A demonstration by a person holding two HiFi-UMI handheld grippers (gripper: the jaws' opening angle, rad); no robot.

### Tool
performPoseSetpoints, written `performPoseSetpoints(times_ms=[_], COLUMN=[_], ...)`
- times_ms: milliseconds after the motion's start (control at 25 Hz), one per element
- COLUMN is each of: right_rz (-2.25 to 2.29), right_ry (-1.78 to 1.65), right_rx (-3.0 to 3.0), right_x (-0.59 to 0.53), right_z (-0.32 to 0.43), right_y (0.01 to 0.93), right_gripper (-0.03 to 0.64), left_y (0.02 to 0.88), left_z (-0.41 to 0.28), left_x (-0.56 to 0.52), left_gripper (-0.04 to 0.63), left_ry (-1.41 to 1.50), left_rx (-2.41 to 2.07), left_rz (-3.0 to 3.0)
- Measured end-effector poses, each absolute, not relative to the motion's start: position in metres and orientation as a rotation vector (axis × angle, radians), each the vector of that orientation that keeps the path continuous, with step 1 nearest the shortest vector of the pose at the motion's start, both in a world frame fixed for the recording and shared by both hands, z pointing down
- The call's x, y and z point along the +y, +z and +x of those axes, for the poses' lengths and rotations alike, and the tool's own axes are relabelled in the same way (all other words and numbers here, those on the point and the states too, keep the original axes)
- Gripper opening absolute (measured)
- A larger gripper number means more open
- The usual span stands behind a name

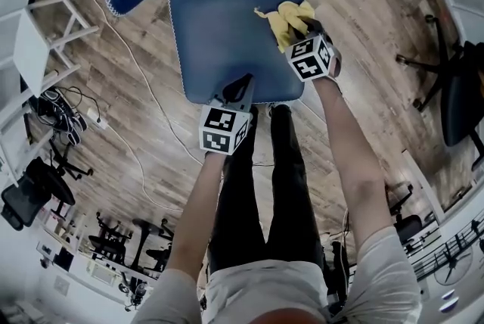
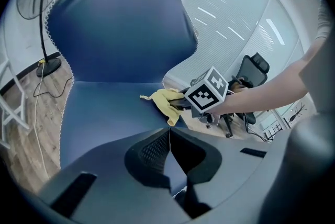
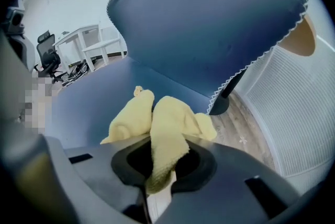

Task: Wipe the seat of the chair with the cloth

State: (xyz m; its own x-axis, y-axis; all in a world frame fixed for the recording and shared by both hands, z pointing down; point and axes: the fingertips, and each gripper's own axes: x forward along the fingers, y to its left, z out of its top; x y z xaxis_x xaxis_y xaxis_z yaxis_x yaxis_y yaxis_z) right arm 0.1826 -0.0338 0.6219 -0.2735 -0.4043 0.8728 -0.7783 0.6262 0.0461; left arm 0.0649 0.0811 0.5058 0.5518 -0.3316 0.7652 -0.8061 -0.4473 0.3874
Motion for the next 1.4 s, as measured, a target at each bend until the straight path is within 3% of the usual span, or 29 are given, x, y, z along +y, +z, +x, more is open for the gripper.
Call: performPoseSetpoints(times_ms=[560, 1400], right_rz=[1.372, 1.57], right_ry=[0.803, 0.86], right_rx=[-1.736, -1.615], right_x=[-0.032, -0.031], right_z=[0.181, 0.127], right_y=[0.622, 0.623], right_gripper=[0.067, 0.067], left_y=[0.503, 0.511], left_z=[0.007, -0.086], left_x=[0.093, 0.078], left_gripper=[0.028, 0.028], left_ry=[0.789, 0.73], left_rx=[-0.92, -0.957], left_rz=[1.993, 1.96])
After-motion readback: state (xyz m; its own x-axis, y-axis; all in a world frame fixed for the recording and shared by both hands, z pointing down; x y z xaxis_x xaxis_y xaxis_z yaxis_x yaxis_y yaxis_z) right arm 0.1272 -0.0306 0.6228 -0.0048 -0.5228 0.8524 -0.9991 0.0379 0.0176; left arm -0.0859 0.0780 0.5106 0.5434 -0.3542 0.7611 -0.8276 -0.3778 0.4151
